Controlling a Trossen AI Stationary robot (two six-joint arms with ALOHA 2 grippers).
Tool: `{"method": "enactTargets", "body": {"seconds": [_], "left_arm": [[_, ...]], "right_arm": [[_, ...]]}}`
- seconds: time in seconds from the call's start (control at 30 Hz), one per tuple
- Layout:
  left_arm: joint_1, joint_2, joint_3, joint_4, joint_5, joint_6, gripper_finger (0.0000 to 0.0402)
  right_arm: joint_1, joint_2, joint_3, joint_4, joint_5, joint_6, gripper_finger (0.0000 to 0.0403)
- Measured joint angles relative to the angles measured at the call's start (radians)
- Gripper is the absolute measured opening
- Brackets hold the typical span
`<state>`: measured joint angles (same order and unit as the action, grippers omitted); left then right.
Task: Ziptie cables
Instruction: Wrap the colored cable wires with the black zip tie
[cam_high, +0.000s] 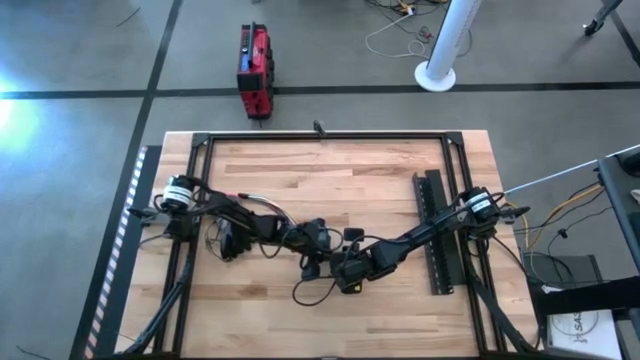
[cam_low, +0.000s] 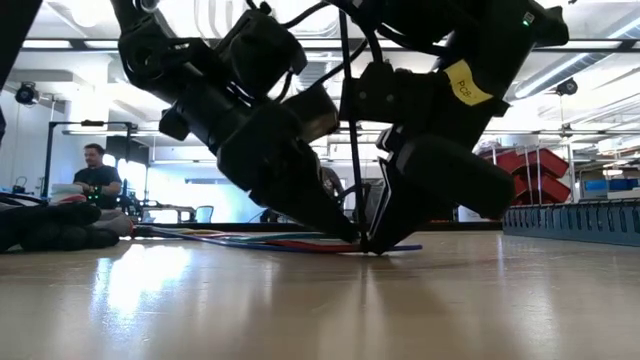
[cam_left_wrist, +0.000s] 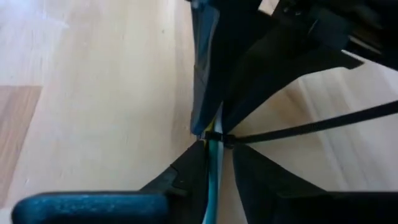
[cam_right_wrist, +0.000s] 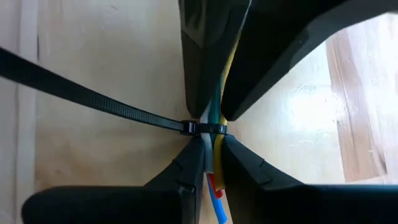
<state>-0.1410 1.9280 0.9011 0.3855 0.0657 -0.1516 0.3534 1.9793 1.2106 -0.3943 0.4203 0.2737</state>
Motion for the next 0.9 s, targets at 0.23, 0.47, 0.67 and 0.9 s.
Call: {"method": "enactTargets", "body": {"seconds": [0.23,0.47,0.67,0.9], "left_arm": [[-0.001,0.032,0.002,0.016,-0.057,0.012,0.0009],[-0.001,0.034,0.002,0.014,-0.062,0.014,0.0002],[-0.001,0.035,0.002,0.009,-0.065,0.016,0.0001],[-0.001,0.036,0.002,-0.001,-0.066,0.019,0.0001]], "right_arm": [[0.002,0.0,0.0,-0.008,0.002,0.003,0.003],[0.002,0.0,-0.002,0.008,0.002,0.018,0.0038],[0.0,0.0,-0.005,0.03,0.002,0.017,0.0037],[0.0,-0.001,0.011,0.027,-0.009,0.028,0.0051]]}}
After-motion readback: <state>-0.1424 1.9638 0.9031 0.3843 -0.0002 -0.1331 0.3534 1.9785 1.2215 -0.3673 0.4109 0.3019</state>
